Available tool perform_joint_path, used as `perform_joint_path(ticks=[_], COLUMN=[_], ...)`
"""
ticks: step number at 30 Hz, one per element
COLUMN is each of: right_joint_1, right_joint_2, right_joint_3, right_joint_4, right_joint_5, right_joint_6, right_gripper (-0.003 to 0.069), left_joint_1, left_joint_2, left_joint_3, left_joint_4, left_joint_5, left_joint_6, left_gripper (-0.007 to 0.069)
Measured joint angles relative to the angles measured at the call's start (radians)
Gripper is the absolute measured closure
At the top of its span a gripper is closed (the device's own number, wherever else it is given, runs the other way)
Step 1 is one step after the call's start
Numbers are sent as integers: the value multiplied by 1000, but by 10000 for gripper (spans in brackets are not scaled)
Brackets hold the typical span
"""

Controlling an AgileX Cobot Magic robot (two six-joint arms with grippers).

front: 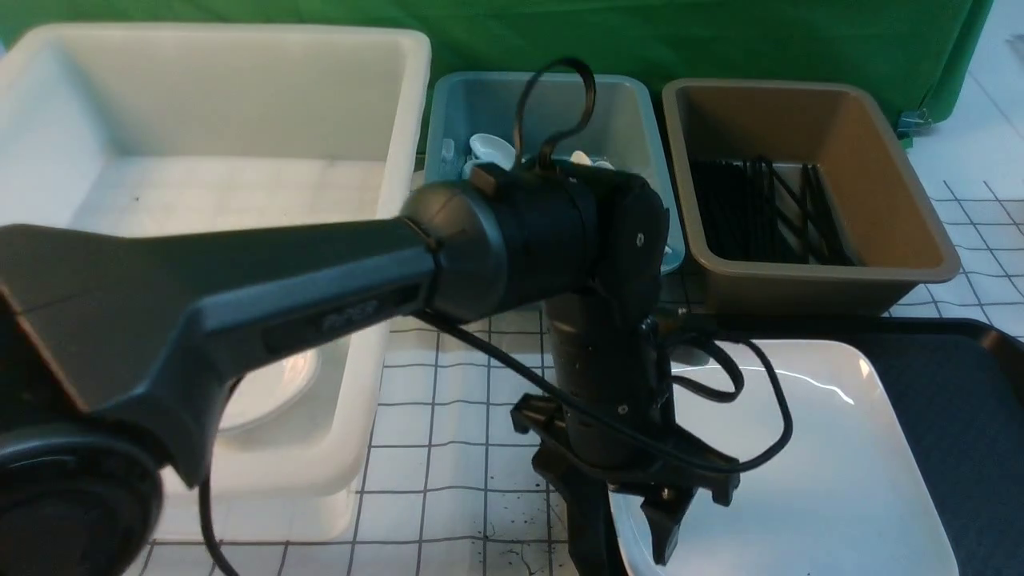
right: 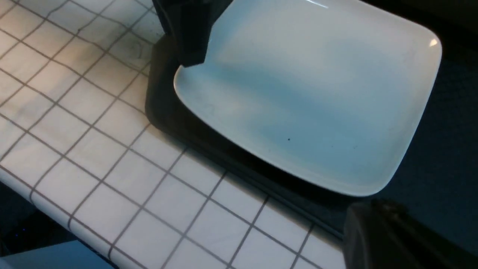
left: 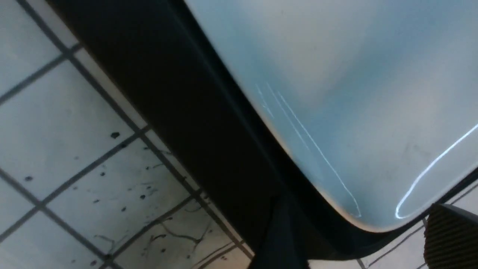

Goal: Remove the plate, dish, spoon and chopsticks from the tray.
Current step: Use the left arm to grab a plate from the dinner plate

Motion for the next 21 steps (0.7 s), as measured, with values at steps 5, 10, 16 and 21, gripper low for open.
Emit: perform_joint_path(ticks=[5,10,16,21], right_joint_1=[0,0,0,0], right_joint_2=[0,0,0,0], right_joint_3=[2,3,3,3], right_joint_4=[0,0,0,0], right_joint_5=[-55,-77,-81,-81], right_joint_6=[-12,-13,-13,-13], right_gripper=[629,628,626,623], left_joint_1=[0,0,0,2], left_joint_2=[20,37,41,41], left_joint_3=[-10,-10,-10,-11], left_joint_4=[-35,-102,-201,-194], left_joint_5=[-55,-159,-221,-186], left_joint_6=[-22,-26,6,39], left_gripper=[155,155,155,155])
